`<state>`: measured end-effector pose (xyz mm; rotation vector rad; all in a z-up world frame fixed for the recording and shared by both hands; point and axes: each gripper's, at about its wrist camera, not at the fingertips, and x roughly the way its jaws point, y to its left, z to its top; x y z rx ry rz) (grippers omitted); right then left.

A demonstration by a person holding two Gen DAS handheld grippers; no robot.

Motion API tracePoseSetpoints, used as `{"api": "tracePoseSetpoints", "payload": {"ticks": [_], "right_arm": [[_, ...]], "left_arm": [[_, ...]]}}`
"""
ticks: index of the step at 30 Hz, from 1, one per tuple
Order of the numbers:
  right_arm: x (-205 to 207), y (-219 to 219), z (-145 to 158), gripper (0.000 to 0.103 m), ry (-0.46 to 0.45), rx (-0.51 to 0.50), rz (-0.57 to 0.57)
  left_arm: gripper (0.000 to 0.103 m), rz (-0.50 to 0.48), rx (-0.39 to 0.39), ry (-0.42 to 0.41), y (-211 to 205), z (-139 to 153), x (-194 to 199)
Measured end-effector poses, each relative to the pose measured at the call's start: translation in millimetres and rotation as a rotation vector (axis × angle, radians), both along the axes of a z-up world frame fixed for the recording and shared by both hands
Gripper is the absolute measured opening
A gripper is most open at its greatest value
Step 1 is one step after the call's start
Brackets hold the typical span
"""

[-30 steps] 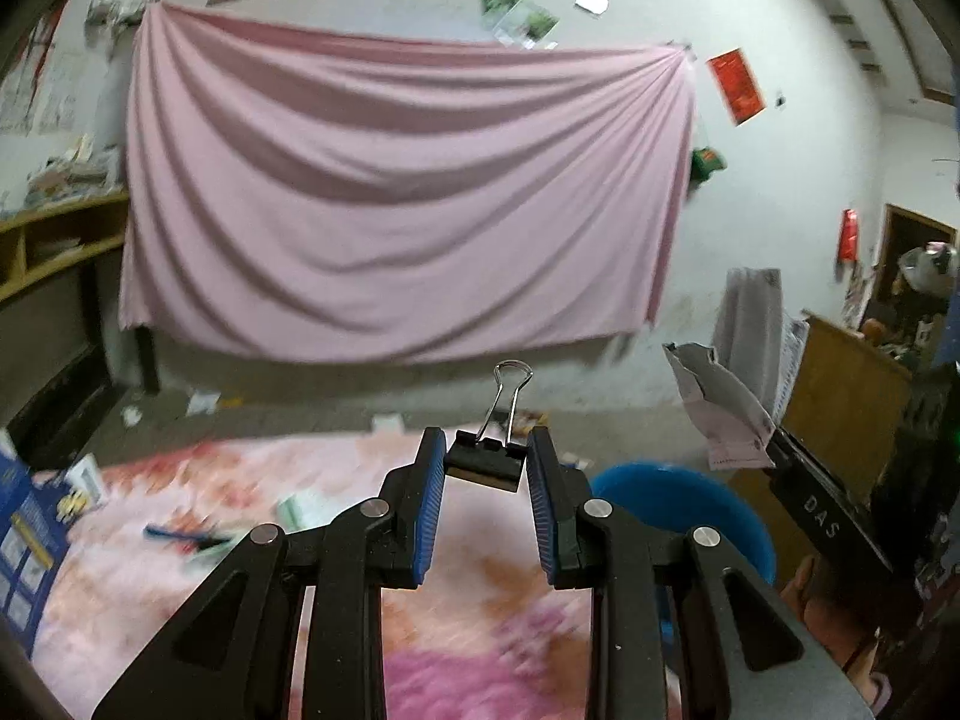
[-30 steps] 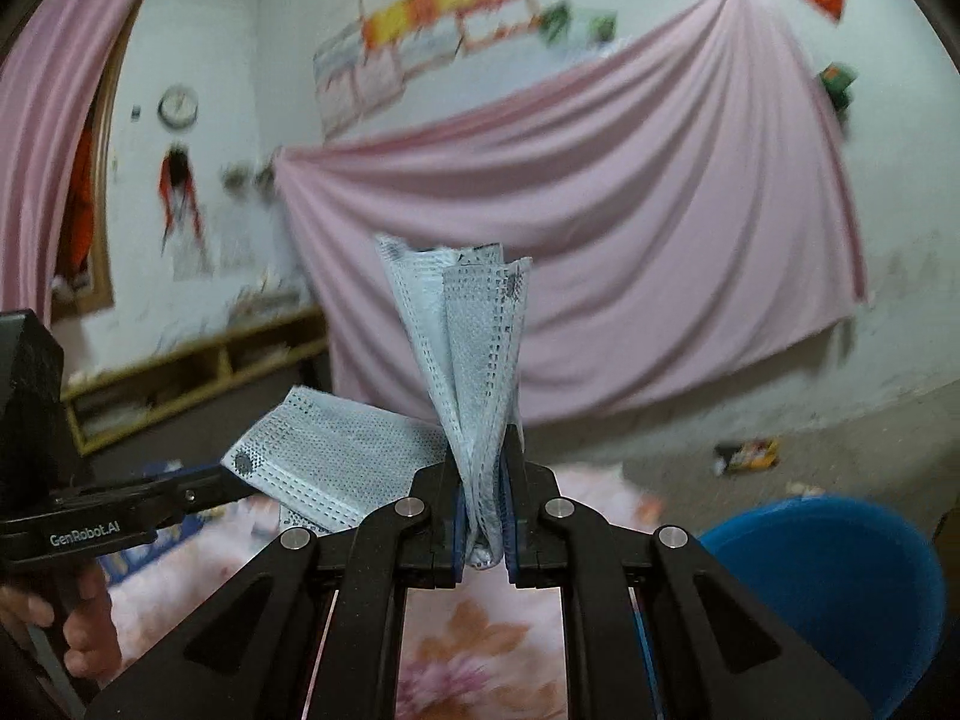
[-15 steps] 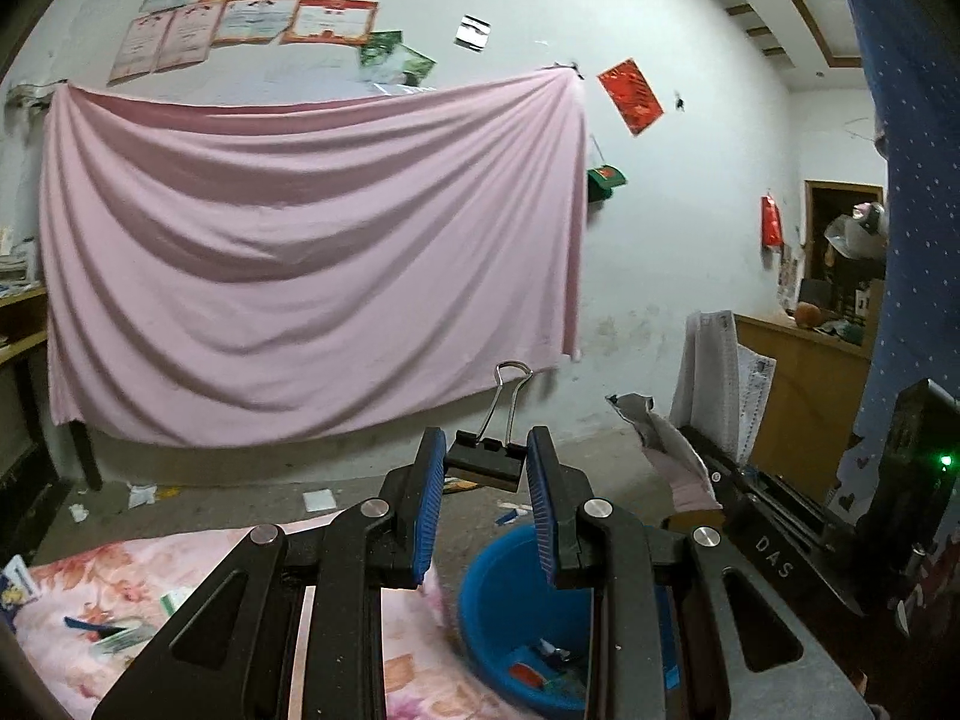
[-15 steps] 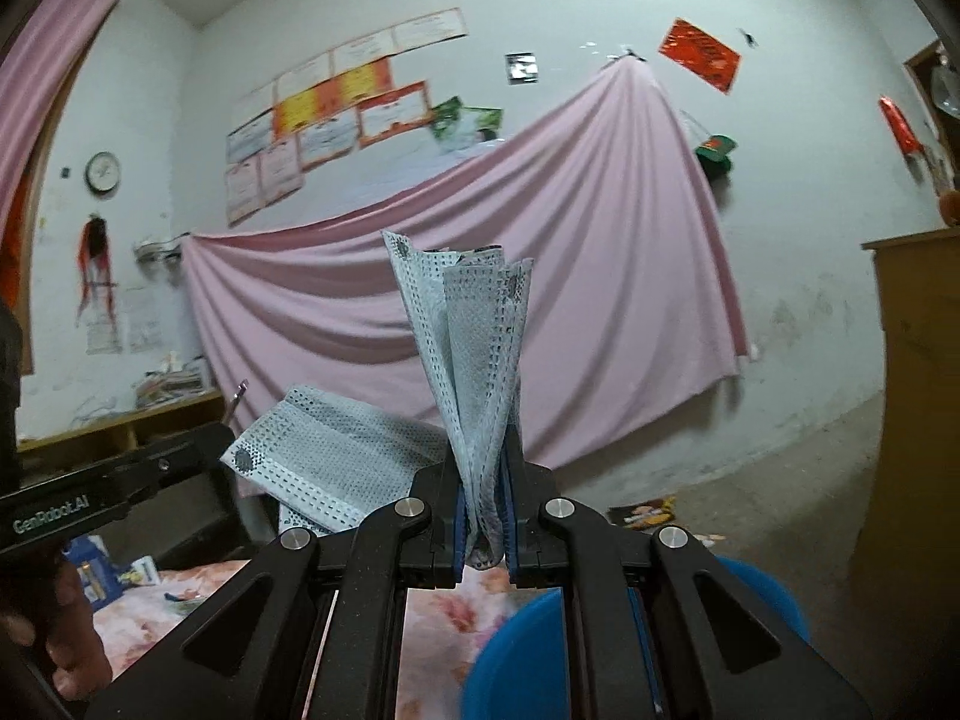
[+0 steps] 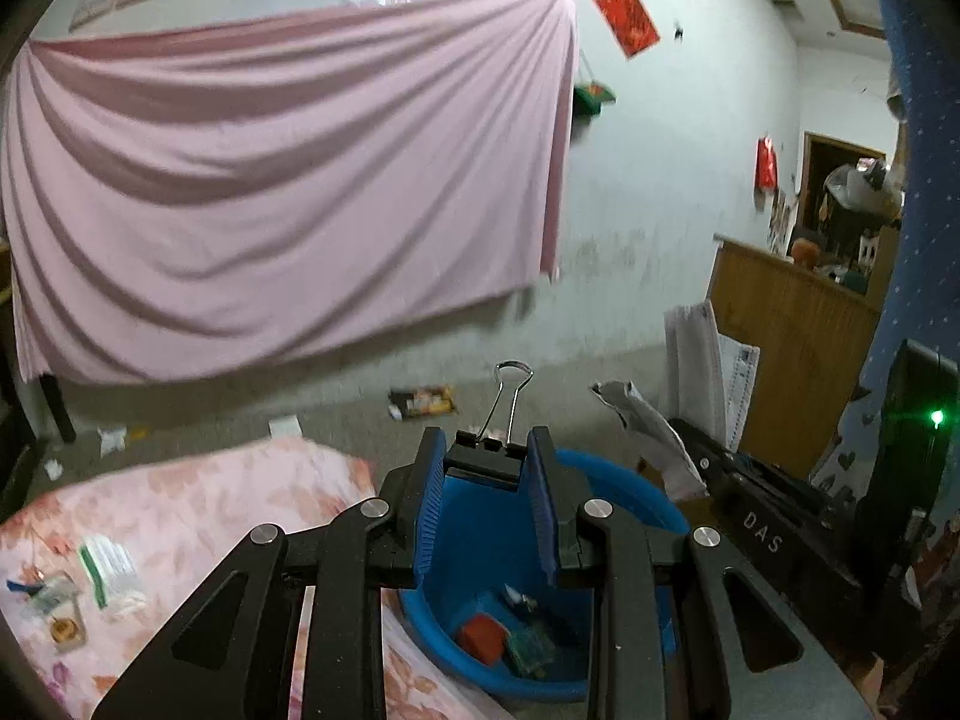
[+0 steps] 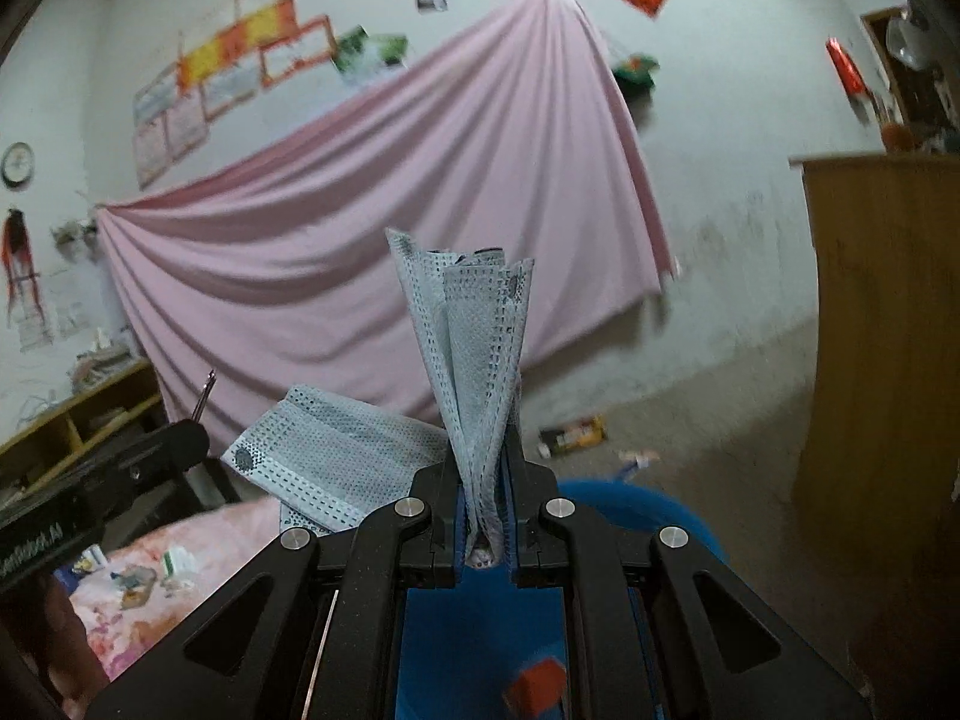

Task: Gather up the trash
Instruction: 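Carry the clip and masks over the blue bucket and open both grippers to drop them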

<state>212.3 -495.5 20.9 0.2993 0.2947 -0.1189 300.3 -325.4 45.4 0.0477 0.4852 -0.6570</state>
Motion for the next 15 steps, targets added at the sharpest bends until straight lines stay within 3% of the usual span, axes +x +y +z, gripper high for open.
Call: {"api": "tracePoseSetpoints", "payload": {"ticks": [9, 15], "right_arm": [[19, -18, -20, 0.009, 0.154, 0.09, 0.01], [22, -28, -28, 0.011, 0.213, 0.139, 0.001]], "left_arm": [[0.023, -0.009, 0.007, 0.156, -15, -26, 25], [0.023, -0.011, -0.004, 0.207, -17, -31, 34]]}}
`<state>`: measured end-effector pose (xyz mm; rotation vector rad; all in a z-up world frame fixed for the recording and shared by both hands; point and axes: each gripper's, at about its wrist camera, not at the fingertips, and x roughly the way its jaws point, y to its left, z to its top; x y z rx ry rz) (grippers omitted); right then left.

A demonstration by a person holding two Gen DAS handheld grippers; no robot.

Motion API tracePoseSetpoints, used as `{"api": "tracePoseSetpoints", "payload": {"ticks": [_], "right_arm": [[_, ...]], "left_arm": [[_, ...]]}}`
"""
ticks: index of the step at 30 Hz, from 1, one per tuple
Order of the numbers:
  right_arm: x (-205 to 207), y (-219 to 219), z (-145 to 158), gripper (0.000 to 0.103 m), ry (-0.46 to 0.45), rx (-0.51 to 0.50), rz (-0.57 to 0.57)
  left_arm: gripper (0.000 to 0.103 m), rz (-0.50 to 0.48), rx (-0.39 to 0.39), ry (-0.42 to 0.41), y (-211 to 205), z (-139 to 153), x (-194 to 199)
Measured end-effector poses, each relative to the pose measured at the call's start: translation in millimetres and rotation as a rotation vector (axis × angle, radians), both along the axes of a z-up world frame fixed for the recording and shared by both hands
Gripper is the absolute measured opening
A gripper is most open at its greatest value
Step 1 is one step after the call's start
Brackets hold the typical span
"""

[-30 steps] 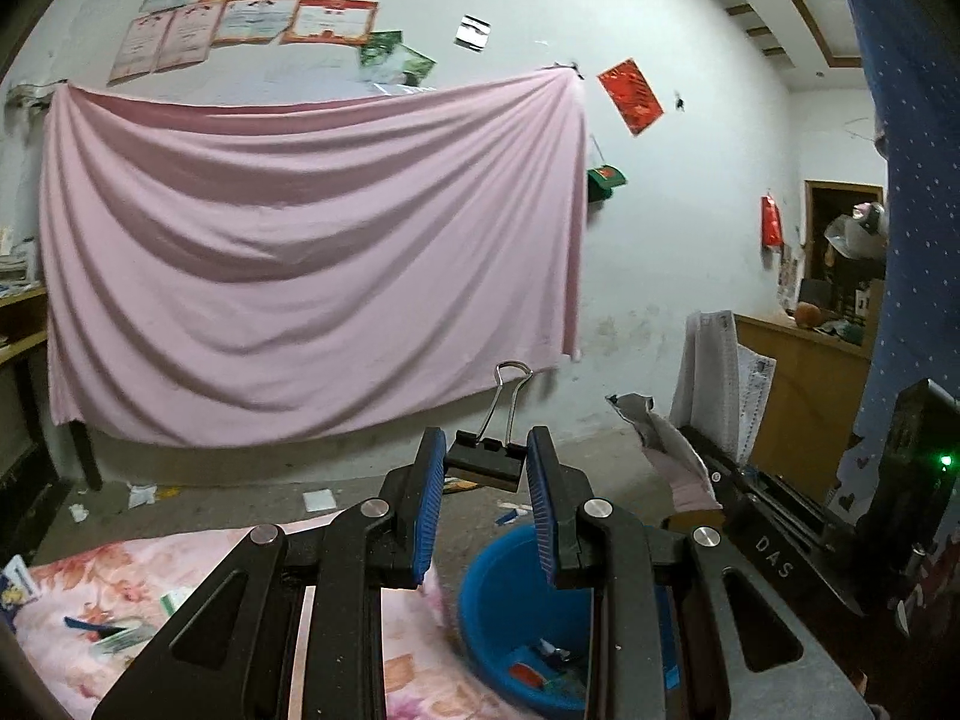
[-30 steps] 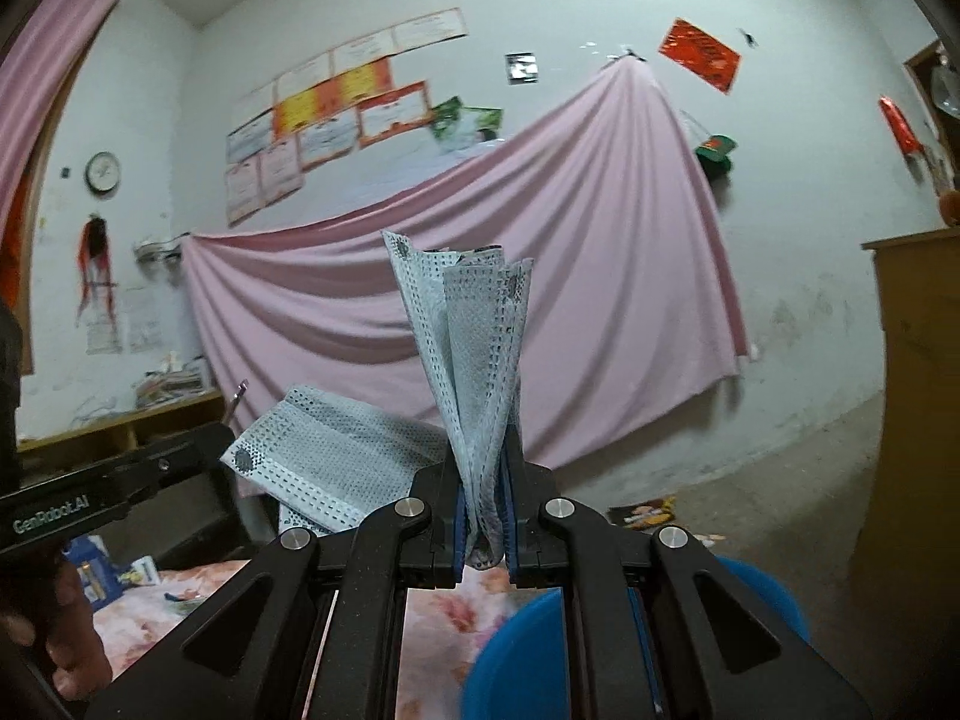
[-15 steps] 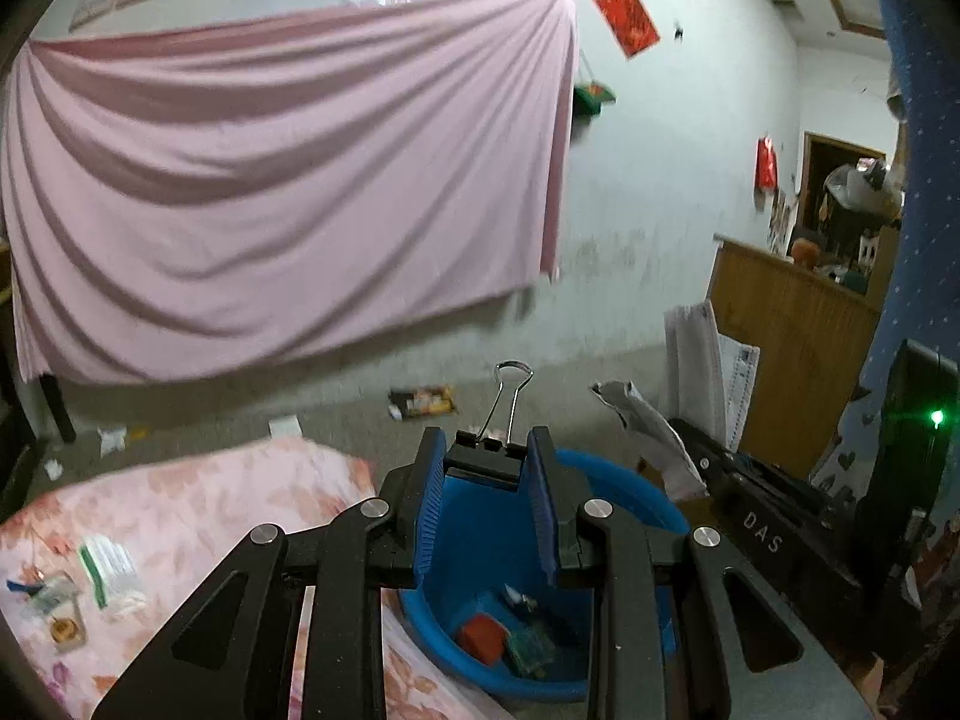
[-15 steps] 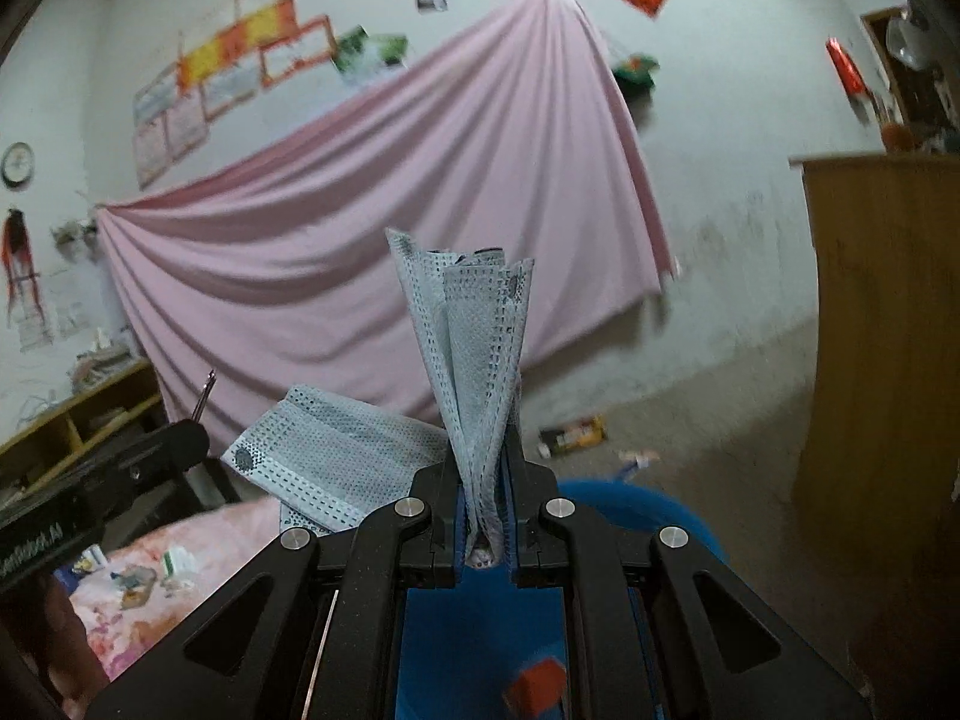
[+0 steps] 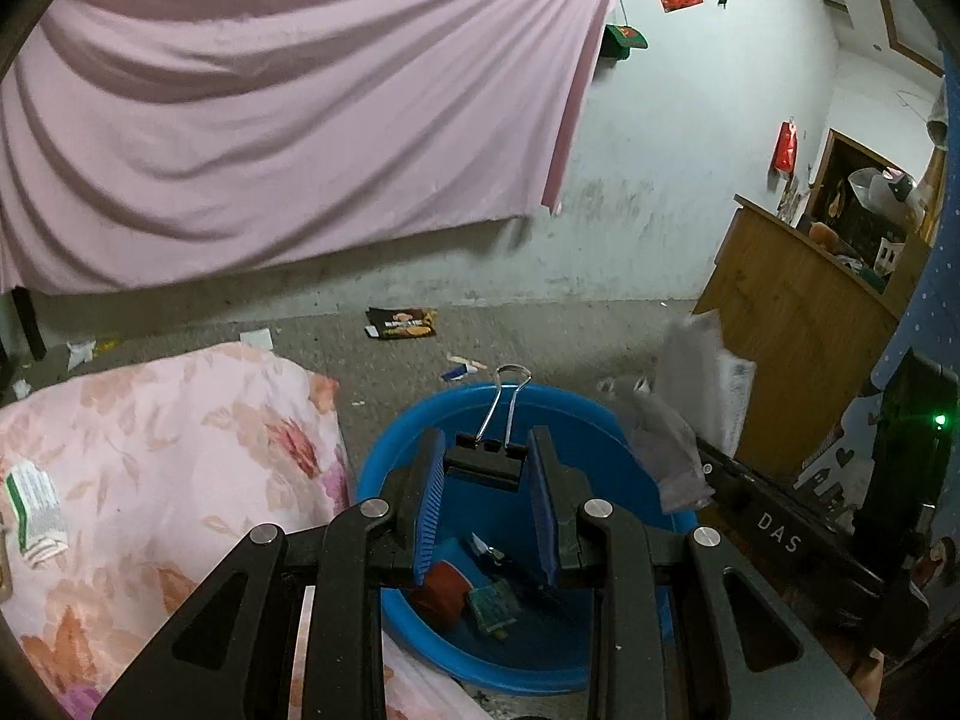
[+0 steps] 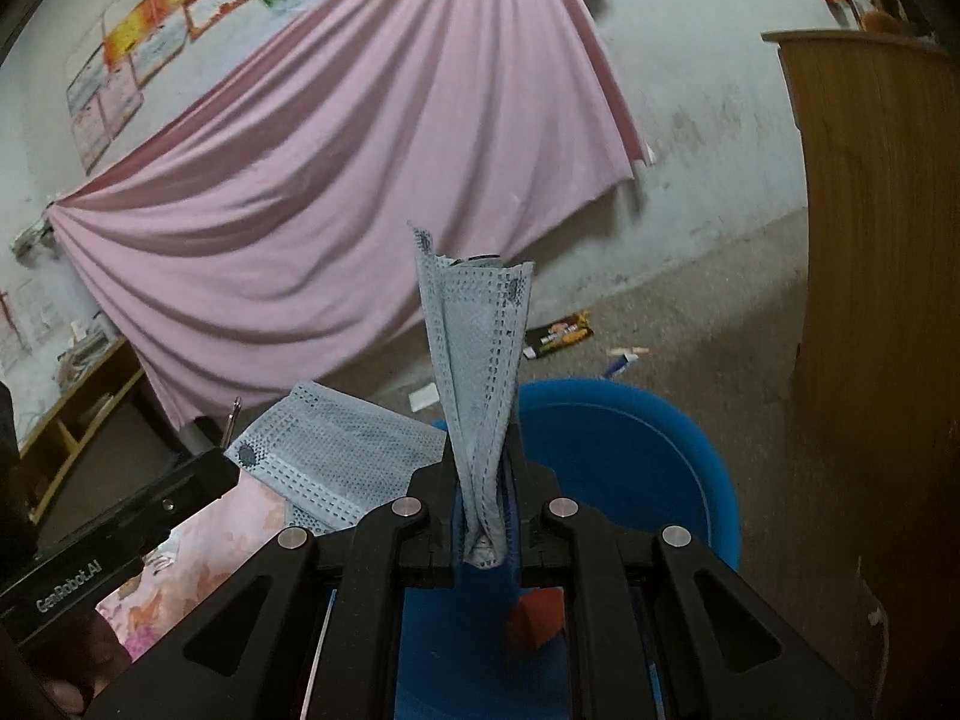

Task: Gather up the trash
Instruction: 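Carry the clip and masks over the blue bucket and open both grippers to drop them, then move both tools back over the bed toward the remaining trash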

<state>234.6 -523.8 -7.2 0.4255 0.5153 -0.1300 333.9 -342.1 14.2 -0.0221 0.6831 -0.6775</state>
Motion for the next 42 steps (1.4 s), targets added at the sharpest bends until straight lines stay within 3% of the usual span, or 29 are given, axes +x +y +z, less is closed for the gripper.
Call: {"api": "tracePoseSetpoints", "payload": {"ticks": [2, 4, 9, 18, 23, 27, 32, 36, 39, 41, 42], "right_arm": [[-1, -2, -2, 0.017, 0.013, 0.006, -0.004], [-3, -4, -3, 0.032, 0.02, 0.014, -0.006], [-2, -6, -5, 0.033, 0.029, 0.018, -0.006], [-1, -6, -5, 0.035, 0.019, 0.001, -0.009], [0, -4, 0, 0.036, -0.005, -0.008, -0.008], [0, 3, 5, 0.038, -0.029, -0.02, 0.004], [0, 16, 17, 0.041, -0.072, -0.047, 0.029], [-1, 33, 32, 0.045, -0.138, -0.06, 0.051], [0, 47, 42, 0.051, -0.188, -0.077, 0.067], [0, 56, 48, 0.078, -0.221, -0.081, 0.078], [0, 60, 50, 0.082, -0.242, -0.078, 0.08]], "left_arm": [[0.023, -0.003, 0.005, 0.004, 1, -1, -1], [0.024, -0.004, 0.01, 0.008, 0, -2, -1], [0.032, -0.003, 0.012, 0.017, 2, -4, 0], [0.033, 0.024, 0.014, 0.004, 12, 1, -1], [0.034, 0.038, 0.039, -0.039, 21, 17, -8], [0.046, 0.07, 0.044, -0.078, 36, 31, -16], [0.047, 0.117, 0.049, -0.123, 60, 47, -26], [0.067, 0.178, 0.007, -0.169, 89, 57, -34], [0.073, 0.222, -0.042, -0.21, 113, 65, -40], [0.086, 0.256, -0.053, -0.242, 125, 70, -45], [0.097, 0.289, -0.063, -0.271, 135, 73, -49]]}}
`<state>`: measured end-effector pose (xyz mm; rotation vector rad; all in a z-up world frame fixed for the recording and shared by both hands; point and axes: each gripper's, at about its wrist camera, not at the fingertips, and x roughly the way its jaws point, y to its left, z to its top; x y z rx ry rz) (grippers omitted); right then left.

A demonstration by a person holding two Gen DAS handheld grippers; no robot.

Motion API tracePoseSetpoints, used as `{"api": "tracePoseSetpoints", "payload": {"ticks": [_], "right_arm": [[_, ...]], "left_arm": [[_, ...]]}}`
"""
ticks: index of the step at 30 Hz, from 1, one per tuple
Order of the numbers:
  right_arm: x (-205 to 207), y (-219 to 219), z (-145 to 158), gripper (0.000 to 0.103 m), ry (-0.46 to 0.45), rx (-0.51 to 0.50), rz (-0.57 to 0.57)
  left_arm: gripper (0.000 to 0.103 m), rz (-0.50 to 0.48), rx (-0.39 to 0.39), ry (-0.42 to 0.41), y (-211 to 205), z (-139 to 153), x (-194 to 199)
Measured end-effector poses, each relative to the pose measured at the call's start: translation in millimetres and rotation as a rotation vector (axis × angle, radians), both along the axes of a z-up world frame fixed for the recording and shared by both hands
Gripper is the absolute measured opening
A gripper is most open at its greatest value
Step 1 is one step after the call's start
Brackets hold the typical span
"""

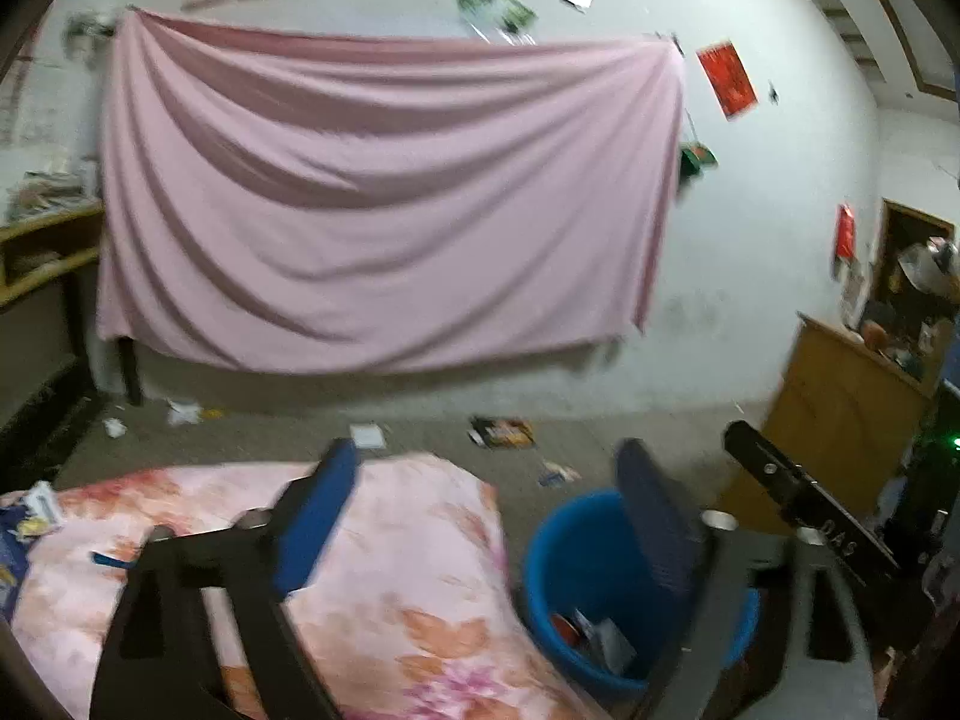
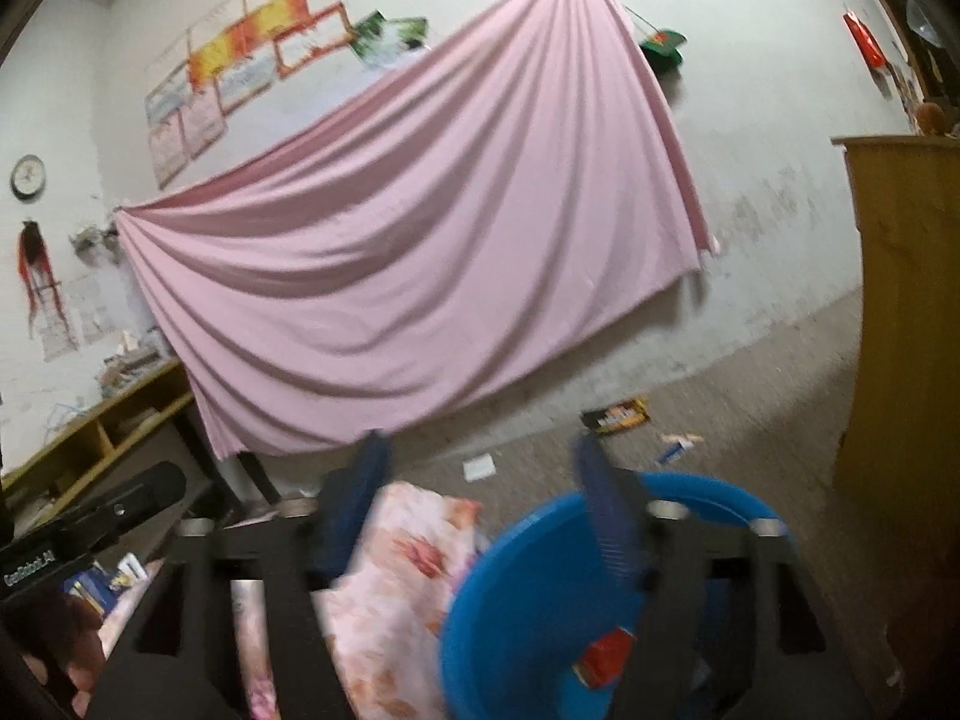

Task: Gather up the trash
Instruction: 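Move both tools back over the bed toward the remaining trash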

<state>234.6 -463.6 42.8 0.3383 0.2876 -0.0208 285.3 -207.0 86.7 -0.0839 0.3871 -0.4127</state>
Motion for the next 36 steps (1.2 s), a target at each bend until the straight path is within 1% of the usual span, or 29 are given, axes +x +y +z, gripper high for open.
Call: {"api": "tracePoseSetpoints", "payload": {"ticks": [1, 3, 5, 6, 7, 10, 13, 21, 25, 27, 36], "right_arm": [[-1, 3, 2, 0.082, -0.022, 0.004, 0.002], [0, 9, 7, 0.084, -0.052, 0.009, 0.01], [0, 16, 10, 0.091, -0.089, 0.019, 0.018], [0, 20, 12, 0.1, -0.113, 0.027, 0.02], [0, 23, 13, 0.103, -0.133, 0.034, 0.023], [-2, 37, 17, 0.103, -0.186, 0.04, 0.044], [-3, 53, 21, 0.103, -0.216, 0.026, 0.073], [-2, 107, 26, 0.103, -0.3, -0.063, 0.15], [1, 130, 24, 0.103, -0.318, -0.104, 0.171], [5, 141, 22, 0.103, -0.316, -0.122, 0.185], [23, 183, 6, 0.103, -0.253, -0.188, 0.254]], "left_arm": [[0.101, 0.028, -0.011, -0.025, 8, 2, -3], [0.101, 0.074, -0.039, -0.066, 25, 6, -10], [0.101, 0.109, -0.036, -0.072, 37, 7, -12], [0.101, 0.129, -0.031, -0.078, 43, 8, -13], [0.101, 0.15, -0.024, -0.086, 51, 8, -16], [0.101, 0.195, -0.013, -0.1, 69, 7, -19], [0.101, 0.237, -0.011, -0.109, 89, 6, -22], [0.101, 0.325, 0.009, -0.15, 132, -2, -31], [0.101, 0.367, 0.016, -0.171, 156, -10, -37], [0.101, 0.383, 0.019, -0.168, 167, -15, -38], [0.101, 0.41, 0.04, -0.116, 204, -48, -36]]}}
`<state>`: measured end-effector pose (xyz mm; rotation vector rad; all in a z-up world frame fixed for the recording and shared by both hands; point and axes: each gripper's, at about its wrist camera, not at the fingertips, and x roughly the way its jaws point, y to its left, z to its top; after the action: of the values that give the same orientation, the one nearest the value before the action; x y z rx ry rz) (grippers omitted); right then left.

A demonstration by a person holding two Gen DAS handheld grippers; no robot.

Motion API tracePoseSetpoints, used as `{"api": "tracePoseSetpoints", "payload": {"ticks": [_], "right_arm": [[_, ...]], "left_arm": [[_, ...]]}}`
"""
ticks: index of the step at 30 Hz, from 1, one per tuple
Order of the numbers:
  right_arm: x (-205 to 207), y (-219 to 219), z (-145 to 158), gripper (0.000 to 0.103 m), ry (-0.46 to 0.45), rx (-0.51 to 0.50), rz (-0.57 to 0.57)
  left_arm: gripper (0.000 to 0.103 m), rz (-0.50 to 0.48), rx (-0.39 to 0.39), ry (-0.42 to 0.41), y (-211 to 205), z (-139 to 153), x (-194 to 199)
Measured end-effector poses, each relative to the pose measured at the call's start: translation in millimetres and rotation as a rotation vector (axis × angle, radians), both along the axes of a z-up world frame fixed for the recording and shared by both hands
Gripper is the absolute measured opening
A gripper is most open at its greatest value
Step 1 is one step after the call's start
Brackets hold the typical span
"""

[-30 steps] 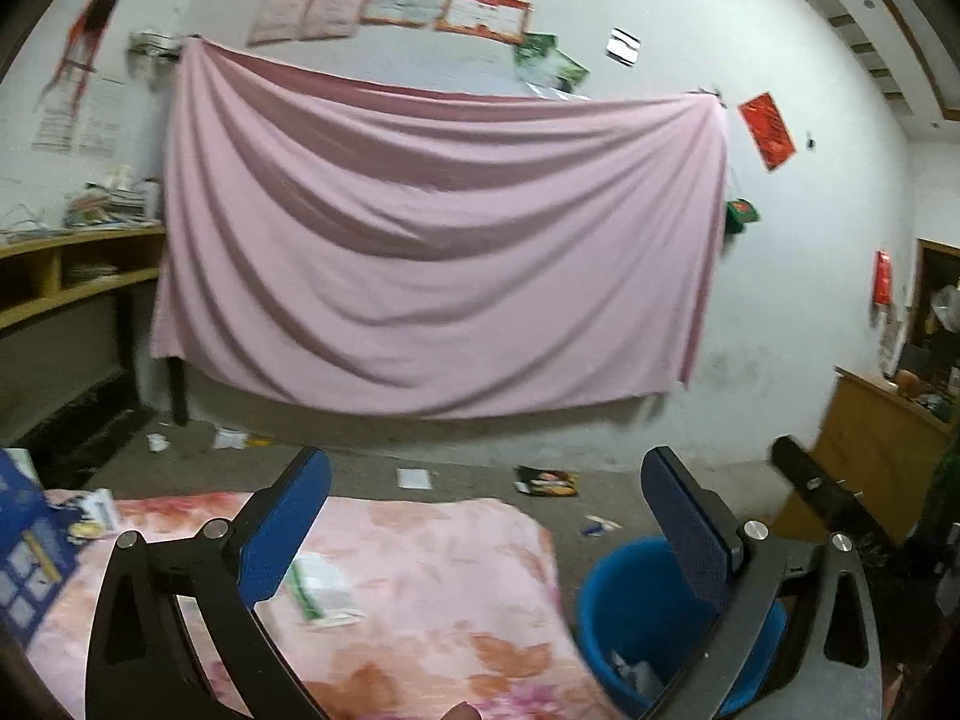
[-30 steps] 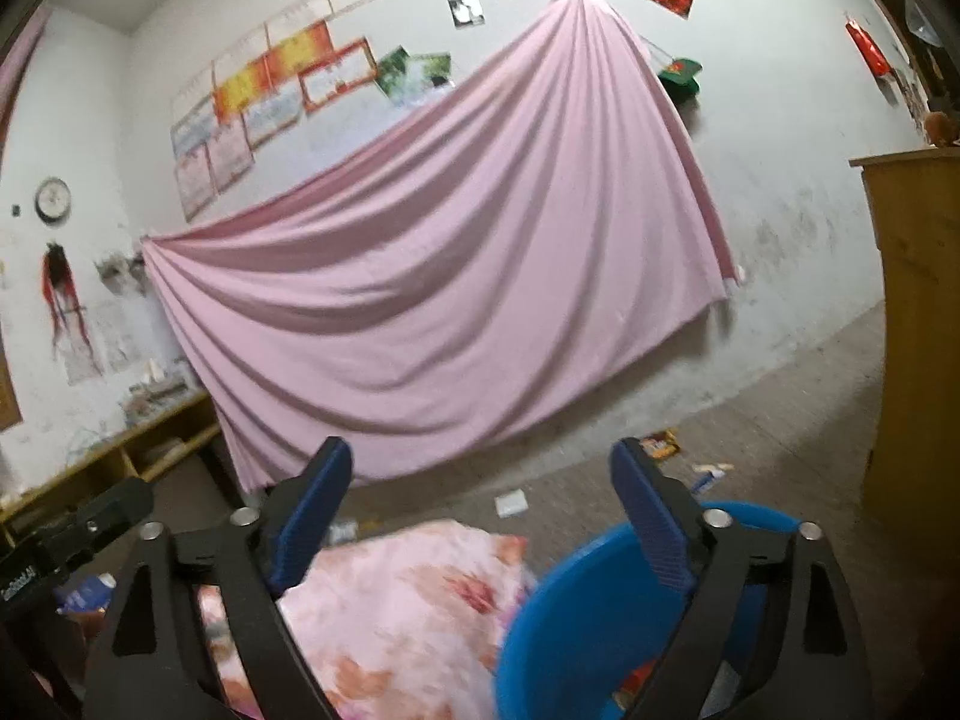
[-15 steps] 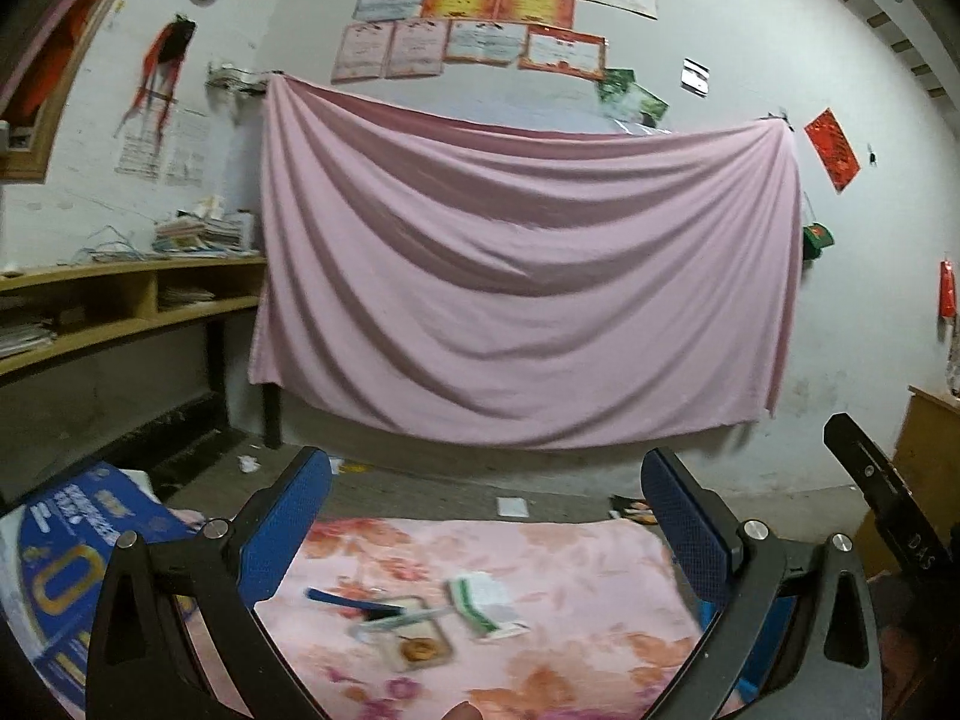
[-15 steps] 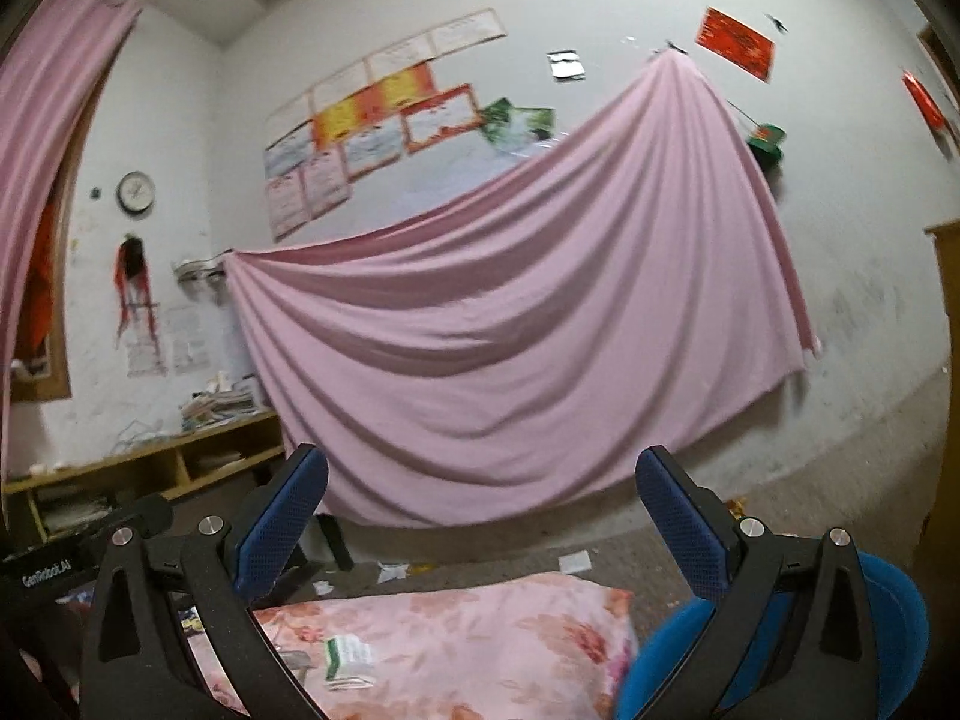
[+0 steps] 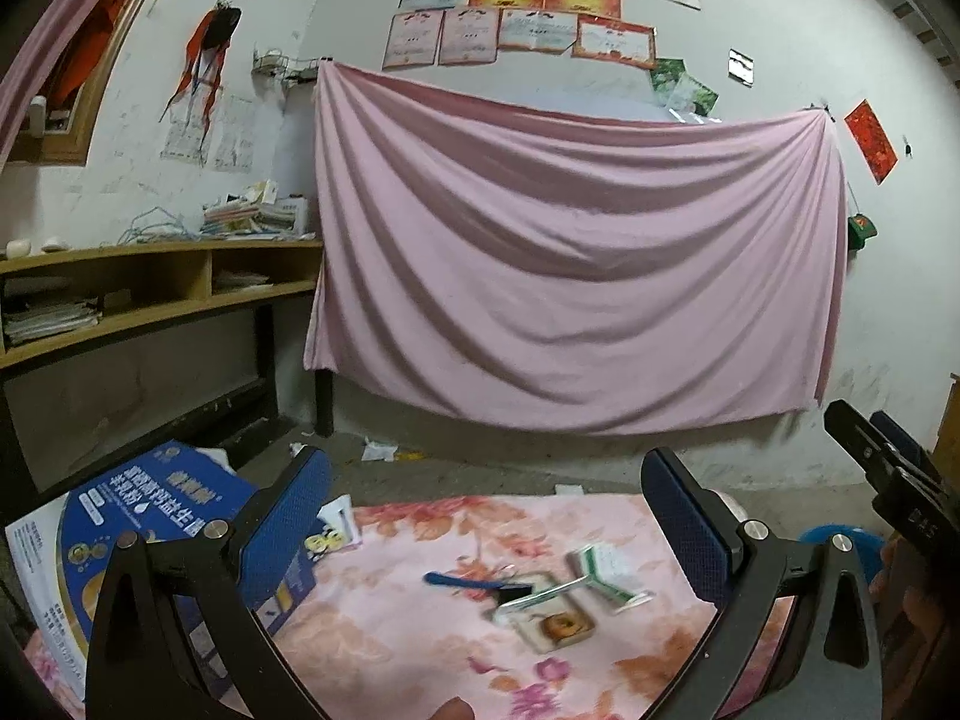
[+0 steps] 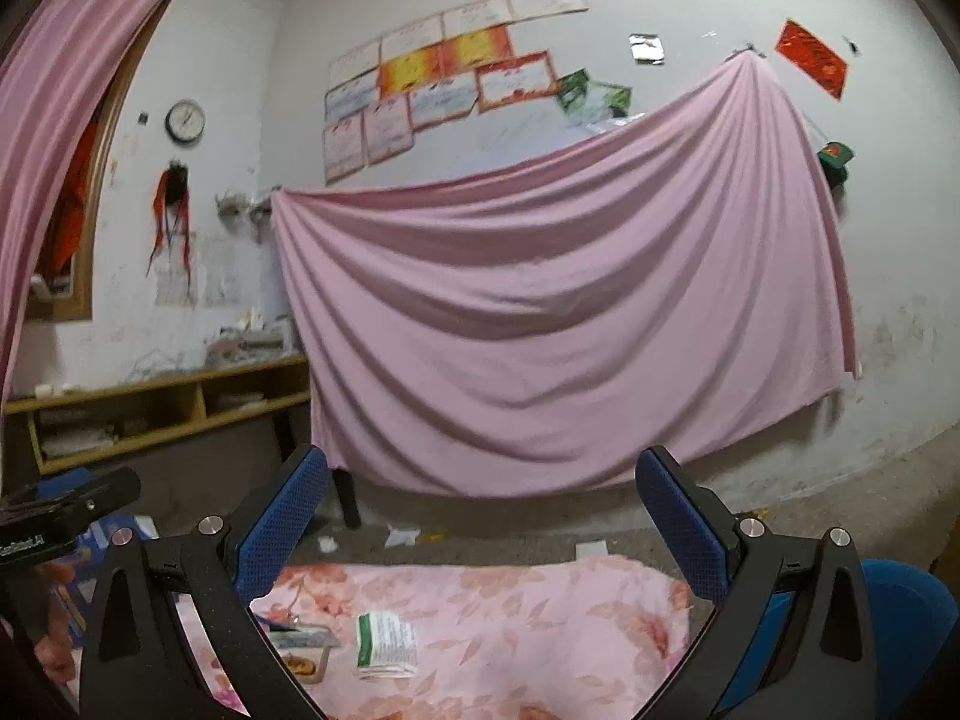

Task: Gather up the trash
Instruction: 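Move both tools back over the bed toward the remaining trash, then grasp the thin white-green stick with the left gripper while the right grasps the white-green printed packet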

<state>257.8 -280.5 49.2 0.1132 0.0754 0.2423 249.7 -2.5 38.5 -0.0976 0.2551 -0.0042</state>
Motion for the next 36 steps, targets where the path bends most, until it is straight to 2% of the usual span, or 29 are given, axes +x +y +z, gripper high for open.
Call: {"api": "tracePoseSetpoints", "payload": {"ticks": [7, 12, 15, 17, 20, 23, 25, 27, 30, 32, 36], "right_arm": [[15, 28, -15, 0.103, 0.05, -0.127, 0.042], [30, 40, -29, 0.103, 0.129, -0.201, 0.101], [39, 45, -37, 0.102, 0.176, -0.234, 0.115], [47, 45, -43, 0.098, 0.23, -0.23, 0.142], [58, 48, -49, 0.084, 0.298, -0.239, 0.17], [68, 54, -56, 0.08, 0.375, -0.256, 0.205], [77, 61, -62, 0.075, 0.442, -0.278, 0.242], [84, 65, -68, 0.07, 0.495, -0.299, 0.265], [93, 71, -77, 0.064, 0.562, -0.316, 0.288], [97, 72, -81, 0.057, 0.6, -0.319, 0.298], [107, 72, -91, 0.055, 0.666, -0.305, 0.337]], "left_arm": [[0.101, -0.018, 0.028, 0.087, 10, -22, 13], [0.101, -0.077, 0.081, 0.187, 5, -39, 27], [0.101, -0.106, 0.083, 0.243, 2, -49, 38], [0.1, -0.117, 0.084, 0.278, 0, -54, 44], [0.091, -0.167, 0.094, 0.329, -4, -59, 55], [0.075, -0.226, 0.133, 0.378, -11, -67, 64], [0.064, -0.277, 0.185, 0.416, -20, -78, 69], [0.061, -0.307, 0.228, 0.442, -25, -88, 73], [0.051, -0.333, 0.231, 0.481, -27, -98, 82], [0.05, -0.341, 0.226, 0.491, -28, -100, 89], [0.049, -0.393, 0.26, 0.51, -33, -107, 104]]}}
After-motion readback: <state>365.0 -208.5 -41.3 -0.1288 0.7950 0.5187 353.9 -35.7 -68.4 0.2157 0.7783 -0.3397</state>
